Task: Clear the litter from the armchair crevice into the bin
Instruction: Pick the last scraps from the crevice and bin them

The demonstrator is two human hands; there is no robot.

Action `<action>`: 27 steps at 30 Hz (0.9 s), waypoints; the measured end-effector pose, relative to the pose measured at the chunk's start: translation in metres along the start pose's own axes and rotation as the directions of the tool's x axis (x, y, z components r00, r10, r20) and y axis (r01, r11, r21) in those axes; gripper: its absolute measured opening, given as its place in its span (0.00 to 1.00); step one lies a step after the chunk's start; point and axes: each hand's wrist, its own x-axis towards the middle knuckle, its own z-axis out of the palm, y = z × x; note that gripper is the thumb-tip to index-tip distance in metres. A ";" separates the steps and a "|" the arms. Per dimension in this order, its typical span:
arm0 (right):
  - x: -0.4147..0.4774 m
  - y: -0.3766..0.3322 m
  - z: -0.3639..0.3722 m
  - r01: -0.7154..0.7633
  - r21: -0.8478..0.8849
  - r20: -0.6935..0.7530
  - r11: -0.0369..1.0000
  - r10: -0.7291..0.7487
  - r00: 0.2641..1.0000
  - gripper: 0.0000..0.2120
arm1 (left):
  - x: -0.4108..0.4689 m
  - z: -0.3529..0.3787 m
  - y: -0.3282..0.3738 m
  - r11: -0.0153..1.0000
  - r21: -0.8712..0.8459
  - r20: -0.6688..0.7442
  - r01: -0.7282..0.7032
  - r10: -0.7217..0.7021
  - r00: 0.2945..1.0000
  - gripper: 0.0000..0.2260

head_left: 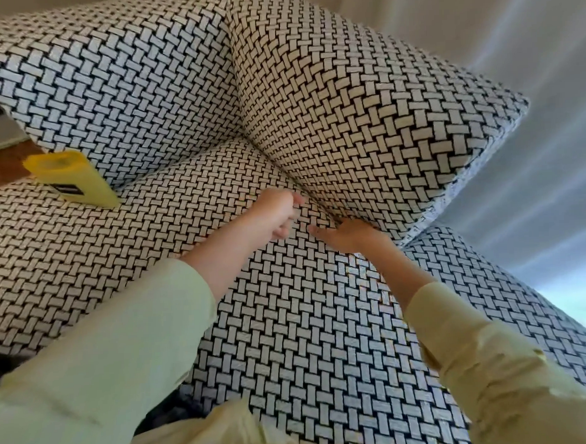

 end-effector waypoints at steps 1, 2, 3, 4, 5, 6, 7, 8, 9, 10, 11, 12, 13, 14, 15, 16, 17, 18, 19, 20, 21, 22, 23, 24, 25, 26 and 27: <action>-0.006 0.004 0.000 0.012 -0.052 -0.005 0.999 -0.012 1.000 0.47 | -0.005 0.003 0.002 1.000 0.004 0.011 -0.009 0.009 1.000 0.14; -0.011 0.007 -0.001 0.026 -0.097 0.000 0.995 -0.026 1.000 0.46 | -0.008 0.005 0.003 1.000 0.007 0.018 -0.019 0.018 1.000 0.14; -0.016 0.008 -0.003 0.036 -0.117 0.006 0.992 -0.036 0.999 0.46 | -0.011 0.006 0.003 1.000 0.009 0.020 -0.025 0.024 1.000 0.14; -0.020 0.009 -0.005 0.041 -0.128 0.007 0.991 -0.040 0.999 0.46 | -0.014 0.007 0.004 1.000 0.011 0.022 -0.029 0.029 0.999 0.15; -0.022 0.008 -0.006 0.047 -0.135 0.015 0.990 -0.045 0.999 0.46 | -0.016 0.007 0.004 0.999 0.011 0.026 -0.035 0.034 0.999 0.15; -0.025 0.007 -0.009 0.046 -0.143 0.028 0.989 -0.042 0.999 0.46 | -0.017 0.007 0.004 0.999 0.009 0.029 -0.039 0.039 0.999 0.15; -0.026 0.007 -0.010 0.034 -0.160 0.039 0.987 -0.028 0.999 0.46 | -0.018 0.008 0.003 0.999 0.012 0.032 -0.040 0.040 0.999 0.15; -0.027 0.007 -0.010 0.014 -0.193 0.046 0.981 -0.005 0.999 0.46 | -0.018 0.008 0.003 0.999 0.014 0.033 -0.042 0.042 0.999 0.15; -0.028 0.008 -0.008 -0.011 -0.243 0.045 0.970 0.023 0.999 0.47 | -0.017 0.009 0.002 0.999 0.012 0.033 -0.045 0.044 0.998 0.15; -0.027 0.010 -0.005 -0.037 -0.289 0.031 0.957 0.048 0.998 0.48 | -0.016 0.010 0.000 0.999 0.010 0.034 -0.046 0.045 0.998 0.15; -0.026 0.011 -0.002 -0.055 -0.316 0.003 0.947 0.059 0.998 0.49 | -0.014 0.012 -0.001 0.999 0.012 0.035 -0.042 0.042 0.999 0.15; -0.025 0.012 0.002 -0.070 -0.323 -0.031 0.944 0.063 0.998 0.49 | -0.012 0.014 -0.003 0.999 0.017 0.035 -0.036 0.035 0.999 0.15; -0.025 0.013 0.006 -0.081 -0.324 -0.065 0.942 0.063 0.996 0.48 | -0.010 0.018 -0.005 0.999 0.022 0.038 -0.026 0.025 0.999 0.15; -0.025 0.016 0.009 -0.083 -0.330 -0.095 0.940 0.054 0.994 0.46 | -0.008 0.023 -0.007 1.000 0.022 0.043 -0.012 0.011 0.999 0.15; -0.027 0.019 0.011 -0.073 -0.336 -0.121 0.939 0.034 0.992 0.43 | -0.005 0.028 -0.010 1.000 0.016 0.051 0.005 -0.006 0.999 0.15; -0.030 0.022 0.014 -0.053 -0.338 -0.146 0.940 0.003 0.989 0.39 | -0.002 0.033 -0.012 1.000 0.012 0.063 0.023 -0.024 0.998 0.15; -0.034 0.028 0.018 -0.030 -0.318 -0.173 0.948 -0.027 0.984 0.34 | 0.001 0.041 -0.015 0.999 0.004 0.073 0.041 -0.041 0.996 0.16; -0.038 0.032 0.021 -0.012 -0.264 -0.226 0.965 -0.050 0.973 0.32 | 0.003 0.046 -0.017 0.998 -0.007 0.079 0.057 -0.056 0.995 0.16; -0.041 0.039 0.027 0.004 -0.189 -0.282 0.982 -0.058 0.958 0.30 | 0.004 0.054 -0.019 0.997 -0.006 0.087 0.071 -0.070 0.994 0.16; -0.044 0.044 0.031 0.028 -0.130 -0.351 0.991 -0.073 0.933 0.29 | 0.005 0.059 -0.021 0.998 0.020 0.089 0.067 -0.069 0.994 0.16; -0.047 0.050 0.035 0.054 -0.100 -0.406 0.994 -0.090 0.910 0.26 | 0.007 0.066 -0.024 0.996 0.079 0.095 0.051 -0.059 0.994 0.15; -0.049 0.052 0.038 0.081 -0.091 -0.447 0.993 -0.113 0.887 0.23 | 0.008 0.069 -0.026 0.989 0.148 0.096 0.026 -0.040 0.995 0.15; -0.050 0.057 0.041 0.111 -0.086 -0.477 0.990 -0.139 0.868 0.20 | 0.010 0.074 -0.028 0.979 0.202 0.099 0.003 -0.023 0.995 0.14; -0.050 0.063 0.044 0.142 -0.089 -0.498 0.986 -0.168 0.851 0.18 | 0.011 0.080 -0.032 0.972 0.236 0.103 -0.007 -0.018 0.994 0.15; -0.051 0.066 0.045 0.171 -0.097 -0.523 0.980 -0.197 0.830 0.15 | 0.012 0.081 -0.035 0.965 0.261 0.105 -0.012 -0.017 0.994 0.15; -0.052 0.070 0.045 0.204 -0.099 -0.552 0.974 -0.224 0.803 0.14 | 0.012 0.084 -0.037 0.959 0.282 0.103 -0.015 -0.014 0.995 0.14; -0.053 0.076 0.044 0.242 -0.088 -0.580 0.966 -0.247 0.776 0.13 | 0.012 0.088 -0.039 0.955 0.296 0.087 -0.016 -0.011 0.996 0.13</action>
